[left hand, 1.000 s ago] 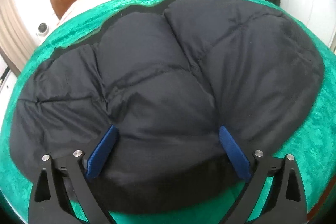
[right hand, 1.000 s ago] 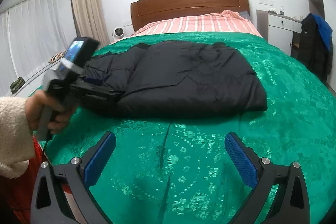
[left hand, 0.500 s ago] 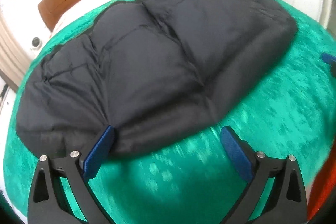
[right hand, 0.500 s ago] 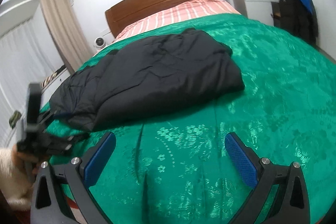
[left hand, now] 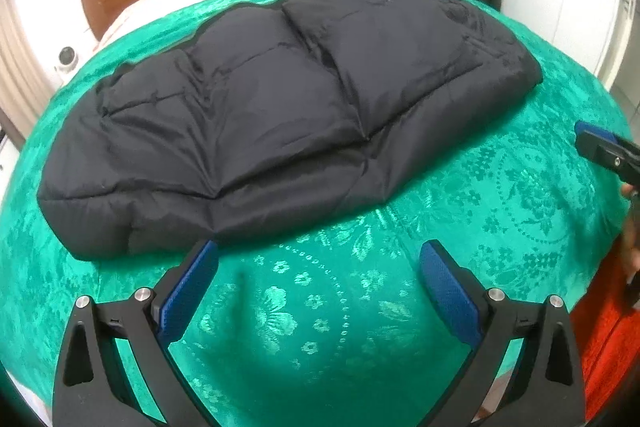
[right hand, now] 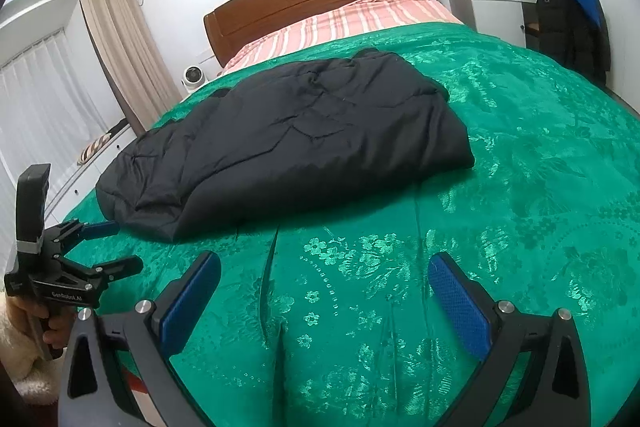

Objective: Fold large clothes
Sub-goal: 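Release the folded jacket and hold both grippers open above it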

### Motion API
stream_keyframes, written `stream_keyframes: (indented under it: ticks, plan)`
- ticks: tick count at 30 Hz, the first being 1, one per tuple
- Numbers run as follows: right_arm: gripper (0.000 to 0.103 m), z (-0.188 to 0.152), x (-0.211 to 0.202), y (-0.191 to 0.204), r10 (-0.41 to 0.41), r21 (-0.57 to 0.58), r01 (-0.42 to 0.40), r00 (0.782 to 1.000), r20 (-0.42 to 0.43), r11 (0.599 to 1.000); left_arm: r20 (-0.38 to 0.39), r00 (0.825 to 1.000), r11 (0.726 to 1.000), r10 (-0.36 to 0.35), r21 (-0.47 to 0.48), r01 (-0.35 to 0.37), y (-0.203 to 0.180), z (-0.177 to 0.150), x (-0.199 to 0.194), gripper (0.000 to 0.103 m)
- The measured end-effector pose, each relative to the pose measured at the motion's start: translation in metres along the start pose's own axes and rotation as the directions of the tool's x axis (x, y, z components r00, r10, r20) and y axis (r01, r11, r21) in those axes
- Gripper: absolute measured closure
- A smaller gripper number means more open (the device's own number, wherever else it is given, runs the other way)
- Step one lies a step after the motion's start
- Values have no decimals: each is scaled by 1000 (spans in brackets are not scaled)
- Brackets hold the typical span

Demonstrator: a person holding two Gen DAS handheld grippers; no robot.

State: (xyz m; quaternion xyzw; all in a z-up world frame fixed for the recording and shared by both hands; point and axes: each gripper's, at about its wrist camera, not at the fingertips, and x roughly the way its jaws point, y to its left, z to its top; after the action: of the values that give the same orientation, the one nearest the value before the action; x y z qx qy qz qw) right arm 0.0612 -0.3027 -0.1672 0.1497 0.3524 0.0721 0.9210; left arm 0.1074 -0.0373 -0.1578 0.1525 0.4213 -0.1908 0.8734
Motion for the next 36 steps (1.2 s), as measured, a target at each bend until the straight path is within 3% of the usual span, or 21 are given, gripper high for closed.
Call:
stream_keyframes:
  ticks: [9,36]
  plan:
    - [1,1,-1,-4,3,23,-3,1000,1,1000,2,1000,999,8,33,-8,-5,3,5,2]
    - [1,-1,5,-5,12,33,-11,1000,-25,999,13,1000,1000,20,4,-20,-1,3,-3,2]
